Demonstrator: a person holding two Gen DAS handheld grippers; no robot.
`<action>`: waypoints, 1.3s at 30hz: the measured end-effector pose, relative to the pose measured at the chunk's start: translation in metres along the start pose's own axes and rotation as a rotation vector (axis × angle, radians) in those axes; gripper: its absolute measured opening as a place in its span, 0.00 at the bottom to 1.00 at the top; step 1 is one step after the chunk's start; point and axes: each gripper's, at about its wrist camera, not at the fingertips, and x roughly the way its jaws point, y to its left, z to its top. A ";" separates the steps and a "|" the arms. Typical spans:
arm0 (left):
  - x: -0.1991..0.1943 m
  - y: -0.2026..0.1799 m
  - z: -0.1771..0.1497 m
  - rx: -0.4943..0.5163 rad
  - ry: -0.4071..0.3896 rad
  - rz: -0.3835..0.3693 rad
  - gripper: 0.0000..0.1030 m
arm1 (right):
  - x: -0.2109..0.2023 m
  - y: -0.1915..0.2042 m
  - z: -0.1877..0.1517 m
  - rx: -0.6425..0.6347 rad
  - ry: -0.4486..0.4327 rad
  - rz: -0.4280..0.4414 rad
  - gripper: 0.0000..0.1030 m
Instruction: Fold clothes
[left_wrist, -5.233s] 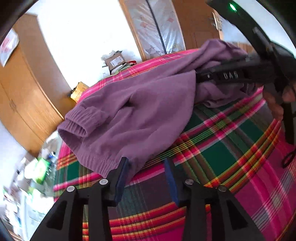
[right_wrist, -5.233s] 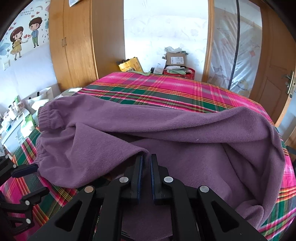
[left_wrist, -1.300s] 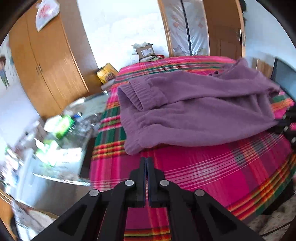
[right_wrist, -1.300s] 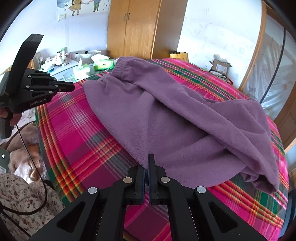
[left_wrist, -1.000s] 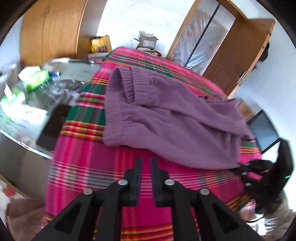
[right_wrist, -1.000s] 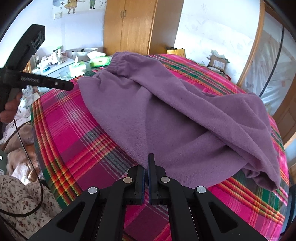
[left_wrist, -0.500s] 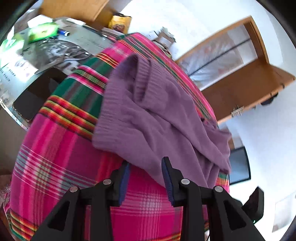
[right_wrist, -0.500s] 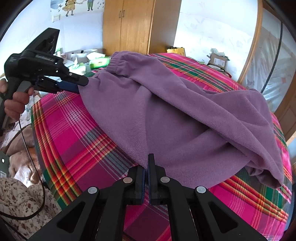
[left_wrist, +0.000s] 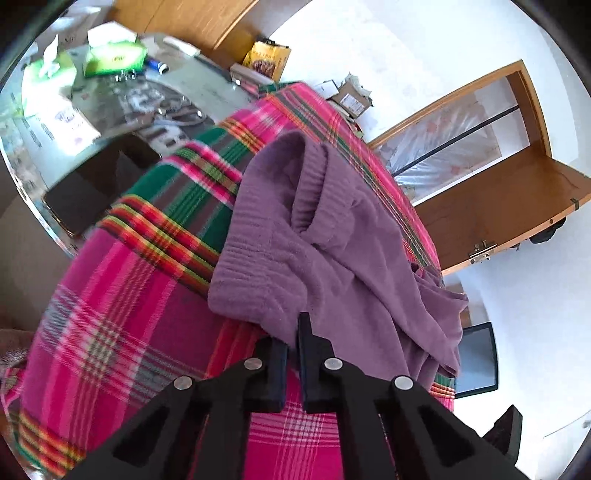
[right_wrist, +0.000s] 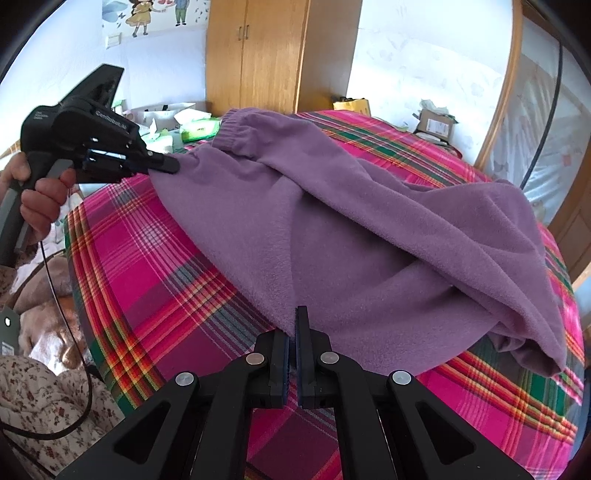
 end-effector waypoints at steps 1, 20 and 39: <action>-0.004 -0.001 -0.001 0.007 -0.006 0.006 0.04 | -0.001 0.000 0.001 -0.002 -0.004 0.000 0.02; -0.036 0.002 -0.039 0.145 -0.027 0.226 0.05 | -0.013 0.030 -0.013 -0.069 0.005 0.028 0.03; -0.062 -0.031 -0.047 0.260 -0.116 0.381 0.14 | -0.065 -0.059 -0.035 0.247 -0.126 0.023 0.24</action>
